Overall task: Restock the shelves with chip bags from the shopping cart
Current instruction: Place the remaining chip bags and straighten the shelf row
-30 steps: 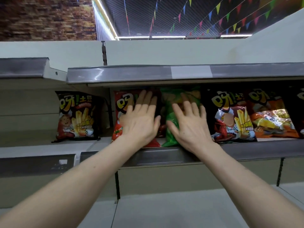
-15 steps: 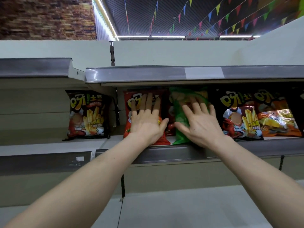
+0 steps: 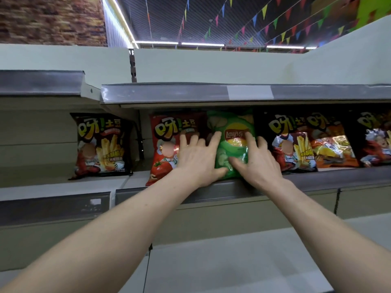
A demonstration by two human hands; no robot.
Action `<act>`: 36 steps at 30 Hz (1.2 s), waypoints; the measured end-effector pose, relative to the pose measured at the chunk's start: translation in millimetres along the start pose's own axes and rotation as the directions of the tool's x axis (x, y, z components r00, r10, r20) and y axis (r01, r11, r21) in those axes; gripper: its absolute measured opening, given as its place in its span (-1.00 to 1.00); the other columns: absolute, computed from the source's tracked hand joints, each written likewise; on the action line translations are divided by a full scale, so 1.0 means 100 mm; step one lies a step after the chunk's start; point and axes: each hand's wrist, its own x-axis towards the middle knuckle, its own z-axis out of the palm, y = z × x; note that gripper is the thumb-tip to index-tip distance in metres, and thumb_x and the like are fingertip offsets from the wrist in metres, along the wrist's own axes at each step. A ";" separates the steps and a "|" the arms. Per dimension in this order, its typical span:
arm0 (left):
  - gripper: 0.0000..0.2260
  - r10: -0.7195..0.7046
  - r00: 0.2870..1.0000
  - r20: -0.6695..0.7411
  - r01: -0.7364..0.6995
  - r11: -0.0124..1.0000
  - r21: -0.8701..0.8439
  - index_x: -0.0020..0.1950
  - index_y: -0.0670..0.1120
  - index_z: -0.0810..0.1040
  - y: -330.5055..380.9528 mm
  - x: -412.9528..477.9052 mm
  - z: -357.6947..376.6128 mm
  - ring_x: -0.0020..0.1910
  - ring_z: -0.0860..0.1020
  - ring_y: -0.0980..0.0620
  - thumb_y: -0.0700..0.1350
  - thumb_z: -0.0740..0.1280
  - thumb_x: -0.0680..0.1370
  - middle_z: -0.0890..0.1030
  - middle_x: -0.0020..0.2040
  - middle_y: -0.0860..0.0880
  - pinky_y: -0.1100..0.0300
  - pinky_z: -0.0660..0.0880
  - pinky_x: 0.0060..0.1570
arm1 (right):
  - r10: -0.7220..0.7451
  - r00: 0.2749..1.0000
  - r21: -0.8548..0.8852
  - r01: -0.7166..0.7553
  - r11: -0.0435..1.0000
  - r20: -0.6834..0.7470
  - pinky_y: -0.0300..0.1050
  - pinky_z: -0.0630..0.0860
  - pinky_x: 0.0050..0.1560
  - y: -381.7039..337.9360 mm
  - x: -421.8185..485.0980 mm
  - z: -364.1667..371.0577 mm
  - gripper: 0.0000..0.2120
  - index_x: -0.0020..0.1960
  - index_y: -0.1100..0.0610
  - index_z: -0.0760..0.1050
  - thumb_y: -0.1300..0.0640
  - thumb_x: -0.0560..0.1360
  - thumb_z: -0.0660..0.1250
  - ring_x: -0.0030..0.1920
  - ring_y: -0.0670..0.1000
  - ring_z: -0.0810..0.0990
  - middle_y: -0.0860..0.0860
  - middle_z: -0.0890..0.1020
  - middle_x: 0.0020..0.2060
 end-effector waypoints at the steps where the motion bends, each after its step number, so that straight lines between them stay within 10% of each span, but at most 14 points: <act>1: -0.14 -0.013 0.999 0.044 0.013 1.000 0.000 0.57 -0.01 -0.10 0.04 0.01 0.01 0.40 0.26 -0.19 0.33 0.23 0.47 0.43 0.36 -0.17 -0.22 0.01 0.40 | -0.036 0.999 -0.011 0.036 0.999 0.006 0.12 0.40 0.21 -0.01 -0.02 0.01 -0.24 0.56 -0.01 0.02 -0.15 0.51 0.32 0.41 0.24 0.28 0.17 0.13 0.50; 13: -0.32 -0.230 0.973 0.023 0.226 0.969 0.099 0.56 -0.04 0.05 0.60 0.21 -0.28 0.47 0.16 -0.19 0.01 0.26 0.50 0.24 0.48 -0.19 -0.24 -0.05 0.45 | -0.435 0.897 -0.085 0.440 0.894 0.078 0.14 0.30 0.33 0.33 0.14 -0.16 -0.48 0.52 0.02 0.17 -0.07 0.60 0.15 0.48 0.19 0.16 0.15 0.13 0.51; 19: -0.33 -0.117 0.972 -0.204 0.133 0.989 0.064 0.56 -0.05 0.07 1.18 0.36 -0.27 0.45 0.19 -0.21 0.02 0.26 0.51 0.23 0.47 -0.21 -0.09 0.07 0.44 | -0.514 0.843 -0.064 0.511 0.857 -0.158 0.23 0.43 0.14 1.00 0.24 -0.58 -0.60 0.25 0.17 0.55 0.28 0.41 0.36 0.32 0.31 0.41 0.26 0.44 0.33; 26: -0.10 -0.257 0.953 0.162 0.304 0.836 -0.456 0.57 0.11 -0.21 1.85 0.61 -0.13 0.29 0.42 -0.30 0.07 0.40 0.49 0.27 0.42 -0.23 -0.06 0.41 0.22 | -0.262 0.965 0.014 0.261 0.965 0.031 0.14 0.38 0.27 1.67 0.31 -0.79 -0.28 0.56 0.02 0.03 0.05 0.52 0.33 0.46 0.26 0.18 0.16 0.03 0.52; 36: -0.12 -0.344 0.912 0.221 0.407 0.824 -0.394 0.57 0.10 -0.22 1.91 0.70 0.08 0.16 0.52 -0.24 -0.02 0.38 0.52 0.47 0.27 -0.23 -0.03 0.47 0.16 | -0.398 0.899 -0.003 0.405 0.914 0.182 0.05 0.43 0.20 1.79 0.44 -0.61 -0.30 0.58 -0.01 -0.04 0.19 0.57 0.25 0.36 0.25 0.36 0.12 0.04 0.55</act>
